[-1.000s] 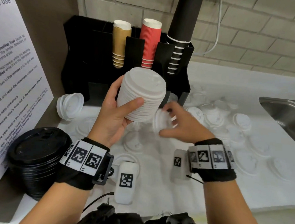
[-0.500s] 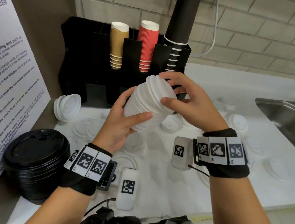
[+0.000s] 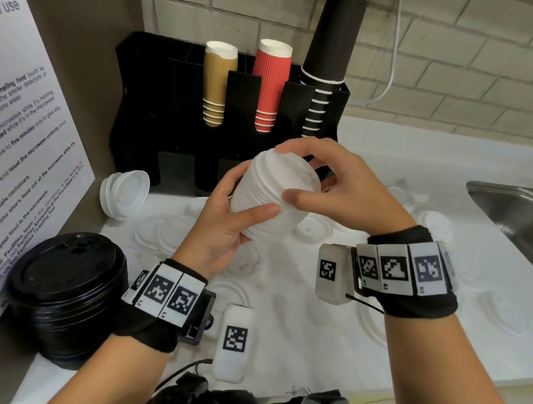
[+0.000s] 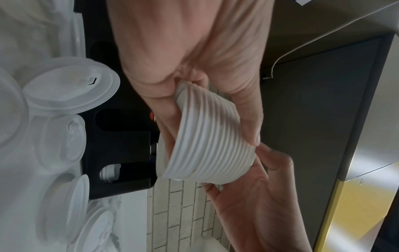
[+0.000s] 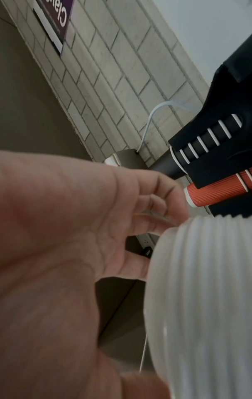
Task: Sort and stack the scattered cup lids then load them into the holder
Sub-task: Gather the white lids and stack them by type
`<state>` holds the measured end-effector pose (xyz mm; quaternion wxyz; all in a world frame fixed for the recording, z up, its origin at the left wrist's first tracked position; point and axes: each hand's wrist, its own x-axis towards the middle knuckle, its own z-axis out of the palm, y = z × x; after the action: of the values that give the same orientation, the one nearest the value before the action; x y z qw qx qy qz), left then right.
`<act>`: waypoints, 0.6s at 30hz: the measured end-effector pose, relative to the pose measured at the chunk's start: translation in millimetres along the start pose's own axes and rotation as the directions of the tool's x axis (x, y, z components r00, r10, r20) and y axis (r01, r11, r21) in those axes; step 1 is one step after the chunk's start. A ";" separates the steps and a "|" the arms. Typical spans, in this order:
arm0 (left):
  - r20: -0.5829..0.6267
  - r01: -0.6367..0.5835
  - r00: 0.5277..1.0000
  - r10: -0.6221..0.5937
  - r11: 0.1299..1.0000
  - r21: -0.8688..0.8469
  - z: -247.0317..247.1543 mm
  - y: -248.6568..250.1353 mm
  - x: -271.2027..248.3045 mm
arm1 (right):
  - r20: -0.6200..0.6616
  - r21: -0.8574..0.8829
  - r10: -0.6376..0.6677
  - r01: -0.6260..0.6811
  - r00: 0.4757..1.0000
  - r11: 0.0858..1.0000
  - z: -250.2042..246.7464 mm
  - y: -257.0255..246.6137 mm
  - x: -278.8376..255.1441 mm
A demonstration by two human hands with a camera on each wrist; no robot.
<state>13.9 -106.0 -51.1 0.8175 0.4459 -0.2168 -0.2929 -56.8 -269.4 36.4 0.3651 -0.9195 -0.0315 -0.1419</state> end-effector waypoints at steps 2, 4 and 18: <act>0.014 -0.004 1.000 0.004 1.000 0.001 1.0 -1.9 1.2 | 0.019 -0.023 0.001 0.000 1.000 1.000 -3.3 -1.0 -1.0; 0.017 -0.007 1.000 0.007 1.000 -0.008 2.5 -3.8 2.6 | -0.014 0.017 0.029 -0.029 0.999 0.999 -10.4 2.3 -4.2; 0.001 -0.036 0.999 0.036 0.999 -0.024 9.5 -5.6 14.2 | 0.487 -0.821 0.754 -0.064 0.441 0.568 -24.8 84.8 -88.2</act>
<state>16.8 -123.7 -49.7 0.8279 0.4317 -0.2217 -0.2810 -133.4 -344.2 -27.7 -0.0474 -0.9098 0.1110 0.3970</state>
